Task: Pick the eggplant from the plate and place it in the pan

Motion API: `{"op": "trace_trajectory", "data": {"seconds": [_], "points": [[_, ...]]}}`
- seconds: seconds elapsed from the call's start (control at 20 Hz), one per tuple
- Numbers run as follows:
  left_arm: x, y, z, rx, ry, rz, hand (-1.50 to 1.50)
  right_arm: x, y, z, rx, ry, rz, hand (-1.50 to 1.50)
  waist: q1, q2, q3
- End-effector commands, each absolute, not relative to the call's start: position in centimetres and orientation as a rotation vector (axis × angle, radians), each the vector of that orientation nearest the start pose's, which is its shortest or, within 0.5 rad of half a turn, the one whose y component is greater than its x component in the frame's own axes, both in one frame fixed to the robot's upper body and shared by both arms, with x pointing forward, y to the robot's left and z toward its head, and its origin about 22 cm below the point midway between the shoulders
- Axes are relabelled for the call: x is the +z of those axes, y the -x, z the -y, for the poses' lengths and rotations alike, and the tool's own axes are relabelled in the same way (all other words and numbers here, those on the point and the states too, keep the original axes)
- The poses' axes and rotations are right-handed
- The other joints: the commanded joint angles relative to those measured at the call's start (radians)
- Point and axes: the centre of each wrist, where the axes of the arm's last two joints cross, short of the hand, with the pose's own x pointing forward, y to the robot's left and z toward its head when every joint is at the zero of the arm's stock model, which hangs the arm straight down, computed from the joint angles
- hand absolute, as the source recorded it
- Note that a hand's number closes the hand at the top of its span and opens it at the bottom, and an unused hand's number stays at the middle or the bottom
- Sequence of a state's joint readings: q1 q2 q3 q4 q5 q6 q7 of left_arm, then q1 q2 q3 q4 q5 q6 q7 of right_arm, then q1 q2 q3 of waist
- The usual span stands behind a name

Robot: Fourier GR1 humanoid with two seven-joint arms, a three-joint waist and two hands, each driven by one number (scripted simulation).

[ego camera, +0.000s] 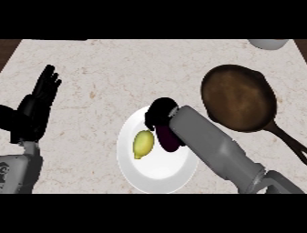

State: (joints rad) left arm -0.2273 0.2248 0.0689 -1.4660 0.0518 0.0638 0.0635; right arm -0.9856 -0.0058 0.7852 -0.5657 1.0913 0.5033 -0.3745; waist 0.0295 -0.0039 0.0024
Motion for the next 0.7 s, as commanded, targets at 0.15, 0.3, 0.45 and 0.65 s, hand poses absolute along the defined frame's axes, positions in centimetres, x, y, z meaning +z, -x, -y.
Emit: {"op": "trace_trajectory", "data": {"seconds": [0.15,0.3,0.45,0.65], "points": [[4.7,-29.3,-28.3,-0.035,-0.226,1.608,0.00,1.5,-39.4,7.3,-3.755,-0.942,-1.818,1.50,-0.068,-0.012,0.002],[4.3,-29.2,-28.6,-0.007,-0.233,1.592,0.00,2.2,-40.1,8.2,-3.655,-1.444,-2.164,1.50,-0.084,-0.016,0.000],[4.2,-29.4,-28.0,-0.038,-0.212,1.590,0.00,6.5,-41.3,6.8,-3.099,-2.108,-2.550,1.50,-0.056,-0.020,-0.003],[4.5,-29.7,-27.3,-0.064,-0.179,1.600,0.00,11.0,-41.4,4.3,-2.246,-2.699,-2.811,1.50,-0.004,-0.021,-0.005]]}}
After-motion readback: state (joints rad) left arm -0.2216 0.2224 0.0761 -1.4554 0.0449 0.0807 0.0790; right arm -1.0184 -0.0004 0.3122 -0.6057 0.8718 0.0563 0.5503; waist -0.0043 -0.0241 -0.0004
